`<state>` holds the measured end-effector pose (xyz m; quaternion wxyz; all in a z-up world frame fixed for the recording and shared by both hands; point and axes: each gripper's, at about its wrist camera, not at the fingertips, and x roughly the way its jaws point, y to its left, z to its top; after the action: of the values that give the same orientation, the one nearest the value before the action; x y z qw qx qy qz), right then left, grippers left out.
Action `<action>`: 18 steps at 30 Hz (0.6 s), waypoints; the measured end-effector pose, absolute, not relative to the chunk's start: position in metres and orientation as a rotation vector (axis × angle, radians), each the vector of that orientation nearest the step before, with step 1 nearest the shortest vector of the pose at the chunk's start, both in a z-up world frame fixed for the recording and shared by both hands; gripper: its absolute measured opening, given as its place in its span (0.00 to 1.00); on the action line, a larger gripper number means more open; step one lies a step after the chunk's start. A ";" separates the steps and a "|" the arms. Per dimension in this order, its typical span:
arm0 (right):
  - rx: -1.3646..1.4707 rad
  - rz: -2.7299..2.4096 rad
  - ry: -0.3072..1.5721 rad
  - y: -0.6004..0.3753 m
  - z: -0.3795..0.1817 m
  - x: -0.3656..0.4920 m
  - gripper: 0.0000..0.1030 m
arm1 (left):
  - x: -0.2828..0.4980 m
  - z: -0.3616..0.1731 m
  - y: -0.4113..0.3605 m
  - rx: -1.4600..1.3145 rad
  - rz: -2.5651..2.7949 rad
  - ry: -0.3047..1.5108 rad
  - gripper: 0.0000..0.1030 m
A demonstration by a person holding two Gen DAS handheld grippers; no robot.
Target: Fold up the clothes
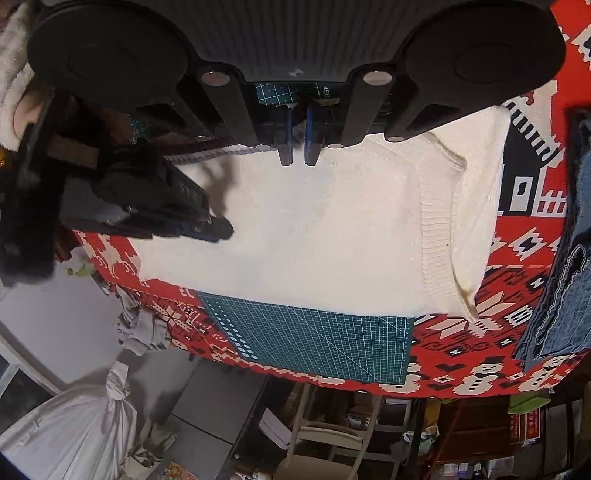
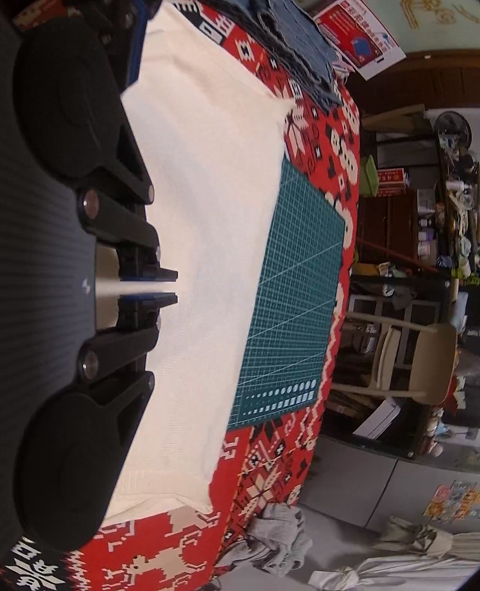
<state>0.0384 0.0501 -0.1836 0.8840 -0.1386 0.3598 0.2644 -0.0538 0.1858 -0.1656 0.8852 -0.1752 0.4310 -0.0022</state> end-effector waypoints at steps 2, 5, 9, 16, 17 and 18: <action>-0.305 0.560 0.741 0.043 -0.185 0.028 0.06 | -0.053 -0.166 0.186 -0.367 -0.007 0.896 0.05; -0.341 0.575 0.728 0.030 -0.187 0.002 0.06 | -0.048 -0.167 0.183 -0.367 -0.021 0.895 0.05; -0.326 0.572 0.750 0.018 -0.183 -0.013 0.06 | -0.036 -0.168 0.173 -0.347 -0.047 0.896 0.05; -0.308 0.547 0.754 0.014 -0.180 -0.008 0.06 | -0.009 -0.176 0.146 -0.285 -0.074 0.903 0.05; -0.306 0.542 0.751 0.015 -0.179 -0.005 0.06 | -0.007 -0.179 0.144 -0.270 -0.071 0.907 0.05; -0.304 0.537 0.749 0.016 -0.179 -0.003 0.06 | -0.006 -0.182 0.142 -0.255 -0.069 0.911 0.05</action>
<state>-0.0025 0.0156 -0.1791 0.8844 -0.1462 0.3601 0.2583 -0.0063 0.1417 -0.1819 0.8897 -0.1228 0.4386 -0.0334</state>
